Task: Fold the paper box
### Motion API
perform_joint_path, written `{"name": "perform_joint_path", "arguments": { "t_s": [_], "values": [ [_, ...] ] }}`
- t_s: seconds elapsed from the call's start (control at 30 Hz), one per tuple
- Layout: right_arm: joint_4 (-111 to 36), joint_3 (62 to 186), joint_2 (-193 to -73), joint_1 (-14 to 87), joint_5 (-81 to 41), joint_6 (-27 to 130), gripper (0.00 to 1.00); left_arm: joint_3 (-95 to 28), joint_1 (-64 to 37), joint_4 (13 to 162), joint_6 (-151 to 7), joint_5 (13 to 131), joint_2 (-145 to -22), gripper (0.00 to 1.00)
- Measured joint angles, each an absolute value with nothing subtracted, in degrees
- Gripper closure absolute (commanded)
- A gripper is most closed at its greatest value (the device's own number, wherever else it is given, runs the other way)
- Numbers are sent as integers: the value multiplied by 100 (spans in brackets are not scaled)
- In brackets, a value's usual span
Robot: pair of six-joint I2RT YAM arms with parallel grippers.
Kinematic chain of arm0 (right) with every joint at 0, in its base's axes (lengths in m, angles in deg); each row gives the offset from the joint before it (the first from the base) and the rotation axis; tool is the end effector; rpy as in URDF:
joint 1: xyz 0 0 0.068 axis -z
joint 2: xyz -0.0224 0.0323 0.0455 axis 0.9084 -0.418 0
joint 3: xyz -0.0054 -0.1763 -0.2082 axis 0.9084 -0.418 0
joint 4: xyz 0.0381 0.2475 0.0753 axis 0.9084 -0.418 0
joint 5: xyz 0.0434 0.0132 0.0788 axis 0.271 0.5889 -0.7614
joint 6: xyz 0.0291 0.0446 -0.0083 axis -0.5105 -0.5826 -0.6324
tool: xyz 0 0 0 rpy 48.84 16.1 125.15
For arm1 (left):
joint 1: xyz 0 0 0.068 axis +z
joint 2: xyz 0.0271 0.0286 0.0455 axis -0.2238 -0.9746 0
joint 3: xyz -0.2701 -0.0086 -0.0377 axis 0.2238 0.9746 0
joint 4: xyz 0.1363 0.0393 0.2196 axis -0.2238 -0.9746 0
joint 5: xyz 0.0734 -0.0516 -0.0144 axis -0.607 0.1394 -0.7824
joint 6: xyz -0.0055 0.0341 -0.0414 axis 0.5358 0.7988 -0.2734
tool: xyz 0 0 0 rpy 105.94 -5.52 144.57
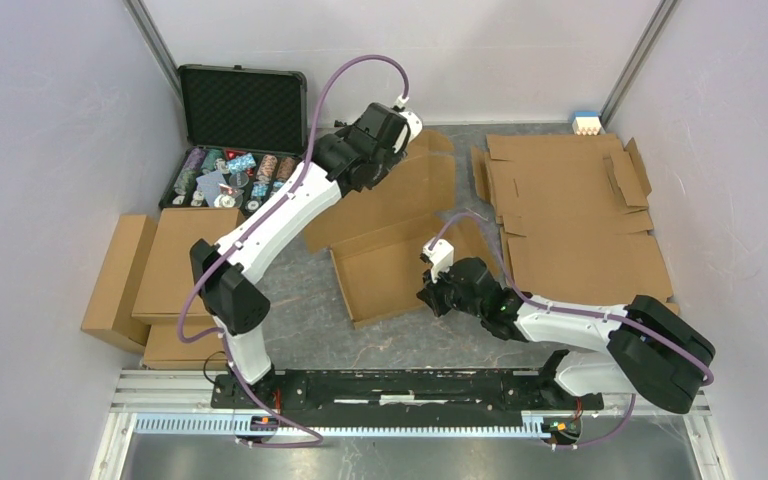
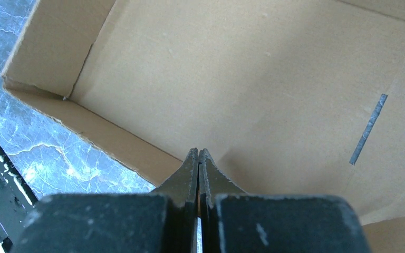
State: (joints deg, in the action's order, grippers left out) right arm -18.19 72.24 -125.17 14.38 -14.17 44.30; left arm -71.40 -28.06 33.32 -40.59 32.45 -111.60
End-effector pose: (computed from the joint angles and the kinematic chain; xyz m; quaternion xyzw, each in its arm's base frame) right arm 0.1524 0.1890 0.1635 -0.2803 0.8226 0.2750 0.4112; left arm 0.3073 -0.2423 0.3837 0.3601 0.8209 0.1790 0.4055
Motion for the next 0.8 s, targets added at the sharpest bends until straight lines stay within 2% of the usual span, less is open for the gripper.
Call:
{"name": "perform_joint_path", "arguments": {
  "t_s": [0.03,0.23,0.47,0.67,0.8],
  "values": [
    [-1839,7240,-12517,1438,-1417,4432,100,-7142,-2769,3415,-4059,3230,-11197,1],
    [-1874,7286,-12517,1427,-1417,4434,100,-7129,-2612,3647,-4105,3298,-11451,0],
    [-1922,7373,-12528,1427,-1415,4436,100,-7065,-2520,3839,-4415,3934,-11337,0],
    [-1941,7417,-12528,1427,-1413,4456,100,-6904,-2415,4014,-4765,3759,-10823,0],
    [-1979,7436,-12528,1429,-1409,4463,100,-6381,-2395,4372,-5117,3748,-10098,0]
  ]
}}
